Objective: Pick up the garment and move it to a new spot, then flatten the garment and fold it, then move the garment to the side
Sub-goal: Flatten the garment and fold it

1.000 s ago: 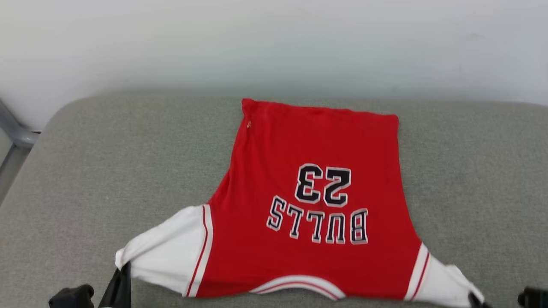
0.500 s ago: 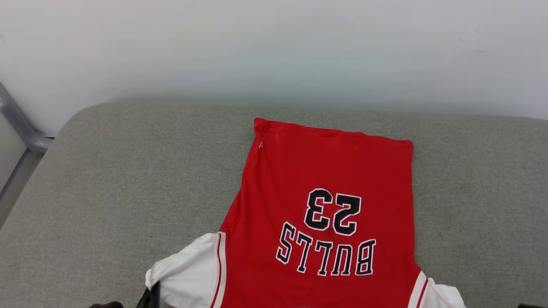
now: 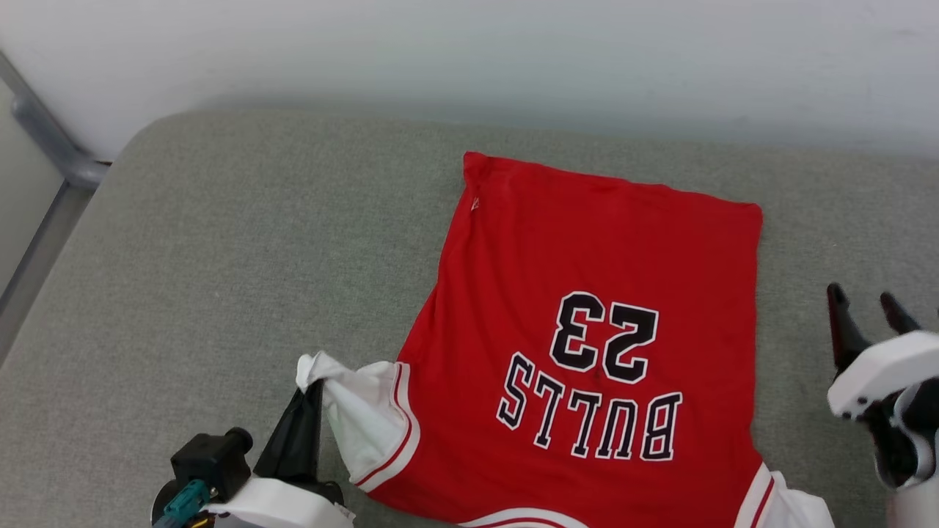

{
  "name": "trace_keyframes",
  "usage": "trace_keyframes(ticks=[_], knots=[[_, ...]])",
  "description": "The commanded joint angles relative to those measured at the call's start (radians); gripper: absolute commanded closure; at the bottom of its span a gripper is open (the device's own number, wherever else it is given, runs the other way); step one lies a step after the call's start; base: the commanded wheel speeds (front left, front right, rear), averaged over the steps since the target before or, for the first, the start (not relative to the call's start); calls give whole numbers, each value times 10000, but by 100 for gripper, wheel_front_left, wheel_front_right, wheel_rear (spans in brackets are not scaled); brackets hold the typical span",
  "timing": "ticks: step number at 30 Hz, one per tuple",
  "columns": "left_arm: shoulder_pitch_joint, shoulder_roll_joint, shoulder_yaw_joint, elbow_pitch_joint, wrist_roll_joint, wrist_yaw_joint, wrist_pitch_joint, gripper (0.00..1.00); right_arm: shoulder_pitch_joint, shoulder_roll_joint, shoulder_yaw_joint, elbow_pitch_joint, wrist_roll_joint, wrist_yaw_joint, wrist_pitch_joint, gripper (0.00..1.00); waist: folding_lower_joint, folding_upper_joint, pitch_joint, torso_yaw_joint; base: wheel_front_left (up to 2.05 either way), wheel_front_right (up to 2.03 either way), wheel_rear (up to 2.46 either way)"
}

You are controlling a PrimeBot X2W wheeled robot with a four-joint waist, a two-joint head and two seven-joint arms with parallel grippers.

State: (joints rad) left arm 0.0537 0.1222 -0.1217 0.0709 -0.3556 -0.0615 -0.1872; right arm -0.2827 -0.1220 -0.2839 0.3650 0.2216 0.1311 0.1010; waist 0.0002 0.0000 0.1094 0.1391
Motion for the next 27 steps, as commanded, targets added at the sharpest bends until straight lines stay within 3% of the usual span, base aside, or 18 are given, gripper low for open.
trace_keyframes(ticks=[1, 15, 21, 25, 26, 27], knots=[[-196, -13, -32, -76, 39, -23, -67, 100, -347, -159, -74, 157, -47, -7, 93, 0, -2, 0, 535, 388, 0, 0, 0], [-1949, -250, -604, -84, -5, -374, -604, 100, -5639, -1566, 52, 3695, -1251, -7, 3427, 0, -2, 0, 2828, 1287, 0, 0, 0], [-2446, -351, -802, 98, -119, -502, -722, 100, -6544, -1589, 105, 4633, -1598, -7, 4466, 0, -2, 0, 3477, 1537, 0, 0, 0], [-2547, -379, -784, 261, -176, -523, -768, 100, -6269, -1371, 307, 5609, -1511, -2, 5589, 0, -2, 0, 3579, 1575, 0, 0, 0], [-2562, -394, -760, 322, -171, -545, -777, 100, -6084, -1305, 349, 5977, -1430, -1, 6121, 66, -2, 0, 3569, 1568, 0, 0, 0], [-2570, -405, -751, 352, -161, -554, -782, 100, -6038, -1313, 310, 6081, -1372, -2, 6243, 100, -2, 0, 3552, 1563, 0, 0, 0]])
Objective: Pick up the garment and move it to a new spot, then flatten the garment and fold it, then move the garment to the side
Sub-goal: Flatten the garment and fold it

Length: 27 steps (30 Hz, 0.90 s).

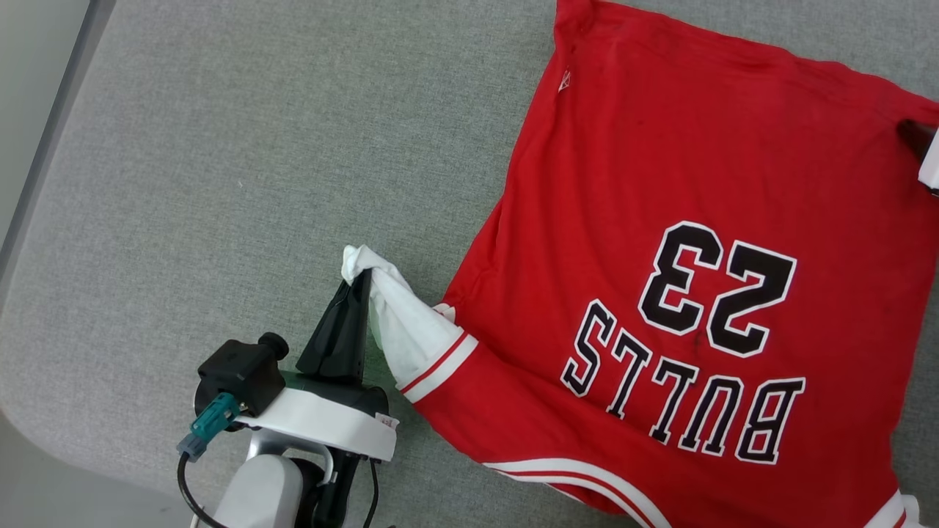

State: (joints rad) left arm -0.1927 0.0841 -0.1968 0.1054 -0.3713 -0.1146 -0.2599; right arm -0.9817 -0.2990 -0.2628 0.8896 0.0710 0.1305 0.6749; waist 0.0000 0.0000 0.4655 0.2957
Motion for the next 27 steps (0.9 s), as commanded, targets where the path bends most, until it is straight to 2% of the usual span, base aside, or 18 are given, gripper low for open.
trace_keyframes(ticks=[1, 6, 7, 9, 16, 19, 25, 27], knots=[[-115, -30, 13, 37, -4, -31, -60, 100, 965, 453, 83, 892, 197, 3, 586, 100, 0, 0, -35, -13, 0, 0, 0], [-88, -33, 93, 173, 46, -55, -71, 100, 919, 33, 78, 738, 295, -3, 417, 100, 0, 0, -447, -127, 0, 0, 0], [113, 34, 202, 297, 46, -53, -71, 100, 943, -271, 269, 399, 408, -7, 112, 100, 0, 0, -867, -284, 0, 0, 0], [268, 99, 289, 401, 53, 0, -70, 100, 1118, -404, 540, 85, 528, -7, -86, 100, 0, 0, -1178, -437, 0, 0, 0], [941, 298, 625, 795, -34, 241, -60, 100, 3166, -760, 1114, -1729, 1816, -6, -723, 100, 0, 0, -2321, -1128, 0, 0, 0], [1170, 376, 713, 983, -113, 298, -28, 100, 4752, -696, 808, -2850, 2403, -4, -937, 100, 0, 0, -2698, -1381, 0, 0, 0], [1581, 627, 1018, 1305, -296, 457, 70, 100, 8035, 149, -135, -5241, 3003, -4, -987, 100, 0, 0, -3278, -1987, 0, 0, 0], [1636, 658, 1059, 1340, -317, 489, 94, 100, 8567, 333, -282, -5619, 3025, -4, -923, 100, 0, 0, -3340, -2083, 0, 0, 0]])
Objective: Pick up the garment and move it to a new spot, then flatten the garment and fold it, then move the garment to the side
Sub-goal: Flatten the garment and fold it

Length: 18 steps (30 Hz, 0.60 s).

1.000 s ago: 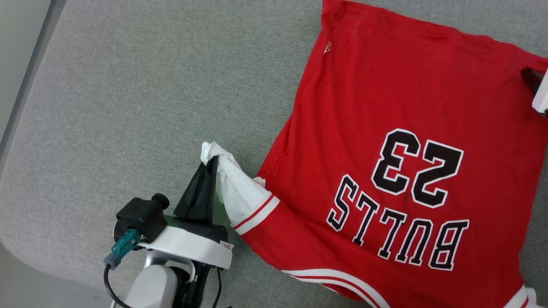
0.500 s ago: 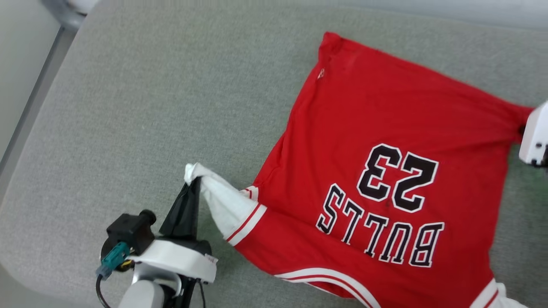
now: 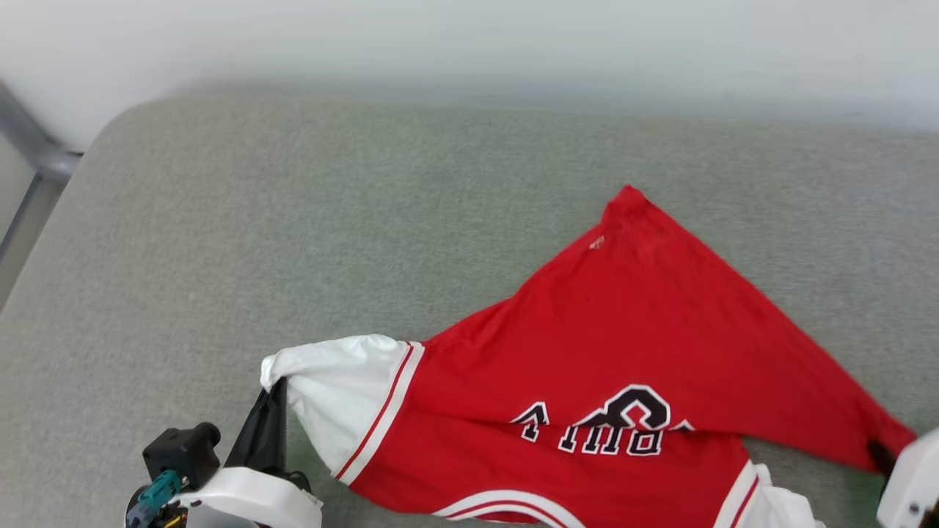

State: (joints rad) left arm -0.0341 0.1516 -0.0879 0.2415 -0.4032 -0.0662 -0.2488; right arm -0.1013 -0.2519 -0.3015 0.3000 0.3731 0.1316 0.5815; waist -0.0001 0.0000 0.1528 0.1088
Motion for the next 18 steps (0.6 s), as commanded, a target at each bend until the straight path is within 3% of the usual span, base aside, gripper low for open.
trace_keyframes(ticks=[1, 9, 12, 13, 14, 18], knots=[[103, 22, 14, 22, -20, 41, 16, 100, 211, 56, -58, -69, 12, -17, 22, 100, 1, 0, -280, -306, 0, 0, 0], [482, 267, 183, 254, -125, 243, 214, 100, 3930, 1916, -711, -2151, -30, -16, 759, 100, 1, 0, -757, -840, 0, 0, 0], [497, 316, 158, 269, -133, 277, 242, 100, 4252, 2005, -578, -2184, 267, -16, 686, 96, 1, 0, -762, -917, 0, 0, 0], [489, 313, 143, 255, -133, 286, 255, 100, 4256, 2012, -518, -2173, 492, -13, 465, 83, 1, 0, -760, -941, 0, 0, 0], [483, 318, 127, 238, -138, 290, 278, 100, 4247, 2017, -500, -2091, 669, -13, 220, 0, 1, 0, -756, -962, 0, 0, 0], [451, 307, 30, 162, -133, 297, 333, 100, 3843, 2014, -362, -2157, 772, -13, -1358, 0, 1, 0, -770, -979, 0, 0, 0]])
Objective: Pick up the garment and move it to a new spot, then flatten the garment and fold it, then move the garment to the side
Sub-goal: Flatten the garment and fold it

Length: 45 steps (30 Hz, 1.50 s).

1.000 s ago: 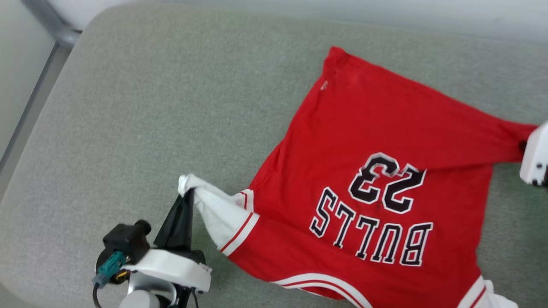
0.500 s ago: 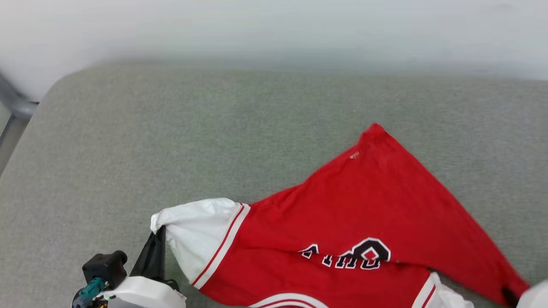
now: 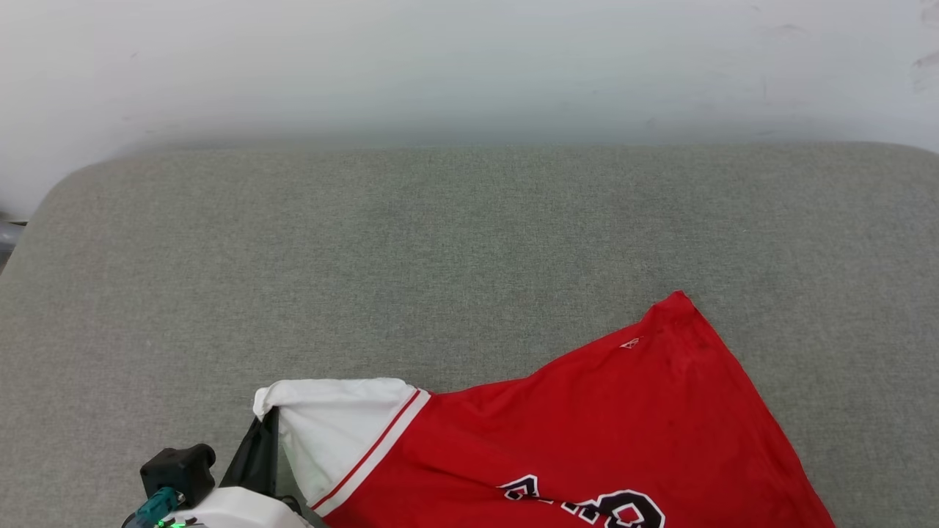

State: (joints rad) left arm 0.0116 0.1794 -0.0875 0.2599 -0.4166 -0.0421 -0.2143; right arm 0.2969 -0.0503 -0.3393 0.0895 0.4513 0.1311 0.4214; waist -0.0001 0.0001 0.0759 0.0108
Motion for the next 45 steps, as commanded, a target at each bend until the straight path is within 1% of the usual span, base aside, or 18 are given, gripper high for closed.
trace_keyframes(ticks=[1, 2, 3, 4, 7, 10, 13, 16, 18, 25, 28, 32, 36, 37, 38, 39, 41, 45], knots=[[-20, 27, 5, -42, 10, 59, -11, 100, -302, -5, -15, -92, 14, -7, -264, 0, 1, -1, -4, 12, 0, 0, 0], [-34, 20, -28, -56, 14, 44, 10, 100, -390, 4, 71, -121, -115, -6, -737, 0, 1, -1, -12, 28, 0, 0, 0], [-62, 4, -77, -97, 11, 55, 27, 100, -779, -3, 109, -146, -156, -7, -1861, 0, 1, -1, -9, 49, 0, 0, 0], [-80, -17, -102, -122, 14, 74, 36, 100, -988, -36, 219, -185, -405, -6, -2526, 0, 1, -1, 2, 58, 0, 0, 0], [-136, -78, -191, -189, 32, 73, 26, 100, -1741, -217, 588, 198, -758, -6, -3970, 0, 1, -1, 68, 77, 0, 0, 0], [-221, -136, -276, -199, 42, 57, 0, 100, -2665, -520, 974, 1047, -966, -6, -4630, 0, 1, -1, 175, 120, 0, 0, 0], [-417, -193, -398, -248, 70, 21, -6, 100, -3754, -926, 1520, 1937, -1083, -6, -4704, 0, 1, -1, 368, 250, 0, 0, 0], [-686, -251, -539, -312, 100, -36, -43, 100, -4878, -1469, 2121, 2746, -1055, -6, -4187, 0, 1, -1, 650, 465, 0, 0, 0], [-863, -289, -625, -361, 132, -80, -87, 100, -5538, -1798, 2591, 3235, -861, -6, -3349, 0, 1, -1, 862, 616, 0, 0, 0], [-1579, -469, -928, -520, 216, -263, -225, 100, -7653, -3181, 4655, 3817, -200, -6, 799, 0, 1, -1, 1665, 1114, 0, 0, 0], [-1882, -527, -1052, -555, 254, -333, -299, 100, -8267, -3564, 5387, 3809, 107, -6, 1890, 0, 1, -1, 2028, 1268, 0, 0, 0], [-2196, -603, -1169, -504, 249, -426, -366, 100, -8668, -3809, 6147, 4160, 492, -6, 2861, 0, 1, -1, 2410, 1440, 0, 0, 0], [-2331, -685, -1172, -356, 176, -474, -441, 100, -8363, -3612, 6645, 4901, 983, 0, 4023, 0, 1, -1, 2585, 1523, 0, 0, 0], [-2337, -701, -1154, -315, 156, -482, -447, 100, -8257, -3564, 6737, 5077, 1036, 10, 4302, 5, 1, -1, 2588, 1524, 0, 0, 0], [-2334, -716, -1133, -279, 136, -489, -454, 100, -8168, -3471, 6740, 5184, 1180, 10, 4424, 60, 1, -1, 2587, 1516, 0, 0, 0], [-2332, -731, -1127, -245, 129, -498, -465, 100, -8152, -3432, 6734, 5231, 1233, 10, 4483, 100, 1, -1, 2581, 1509, 0, 0, 0], [-2327, -708, -1075, -162, 109, -516, -476, 100, -8206, -3420, 6733, 5230, 1314, 10, 4422, 100, 1, -1, 2508, 1476, 0, 0, 0], [-2488, -524, -830, -74, 76, -490, -498, 100, -8674, -3557, 6371, 4918, 1274, -4, 3590, 100, 1, -1, 2164, 1328, 0, 0, 0]])
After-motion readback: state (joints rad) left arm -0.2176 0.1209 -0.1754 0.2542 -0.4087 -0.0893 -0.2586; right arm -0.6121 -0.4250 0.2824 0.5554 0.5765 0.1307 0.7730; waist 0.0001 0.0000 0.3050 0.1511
